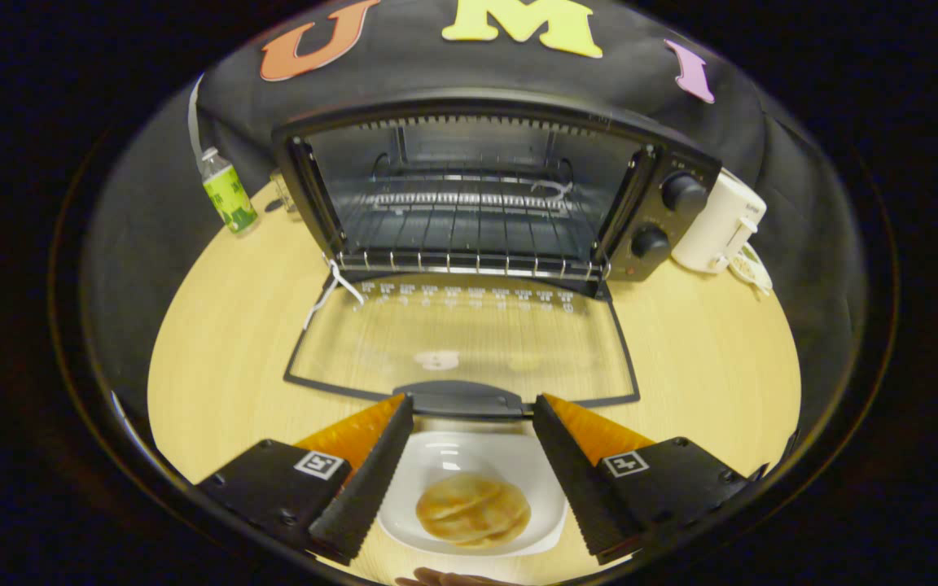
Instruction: Open the toaster oven, put the food inside, and close the toaster oven door.
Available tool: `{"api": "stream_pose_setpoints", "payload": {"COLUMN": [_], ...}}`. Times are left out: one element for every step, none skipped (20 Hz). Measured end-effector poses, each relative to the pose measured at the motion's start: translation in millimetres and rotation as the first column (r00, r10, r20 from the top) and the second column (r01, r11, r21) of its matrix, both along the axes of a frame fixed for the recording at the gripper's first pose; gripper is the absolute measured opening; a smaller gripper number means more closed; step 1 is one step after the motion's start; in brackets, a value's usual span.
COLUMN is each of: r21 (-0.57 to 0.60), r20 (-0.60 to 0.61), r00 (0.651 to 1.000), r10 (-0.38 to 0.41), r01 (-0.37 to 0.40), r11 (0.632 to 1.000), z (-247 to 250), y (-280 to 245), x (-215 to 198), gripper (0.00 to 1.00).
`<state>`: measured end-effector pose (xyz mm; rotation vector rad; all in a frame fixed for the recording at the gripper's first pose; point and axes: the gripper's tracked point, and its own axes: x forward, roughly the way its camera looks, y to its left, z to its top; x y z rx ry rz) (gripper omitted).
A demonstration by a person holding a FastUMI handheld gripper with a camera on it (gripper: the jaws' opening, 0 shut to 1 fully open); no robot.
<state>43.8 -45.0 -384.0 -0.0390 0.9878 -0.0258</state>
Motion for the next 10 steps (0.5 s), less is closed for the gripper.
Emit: {"api": "stream_pose_setpoints", "payload": {"r21": [-0.022,-0.035,-0.033,-0.021,-0.005,-0.006,-0.023,-0.04,-0.057,-0.058], "r20": [-0.004,0.005,0.001,-0.022,-0.038,-0.039,-0.02,-0.005,0.003,-0.002], "r00": [1.0,1.0,1.0,0.999,0.999,0.999,1.0,1.0,1.0,0.999], "r10": [0.02,0.031,0.03,0.024,0.016,0.02,0.024,0.025,0.028,0.035], "r01": [-0.021,-0.031,-0.03,-0.024,-0.017,-0.02,-0.024,-0.025,-0.028,-0.035], "r11": [1.0,0.999,0.999,0.999,1.0,1.0,0.999,0.999,0.998,0.998], "z": [-1,1,-2,-3,-1,3,13,20,28,33], "y": [-1,0,0,2,4,4,1,-1,-3,-1], "x": [-1,-2,-4,-10,-16,-20,-24,-27,-34,-43], "gripper": [1.0,1.0,1.0,1.0,1.0,1.0,1.0,1.0,1.0,1.0]}}
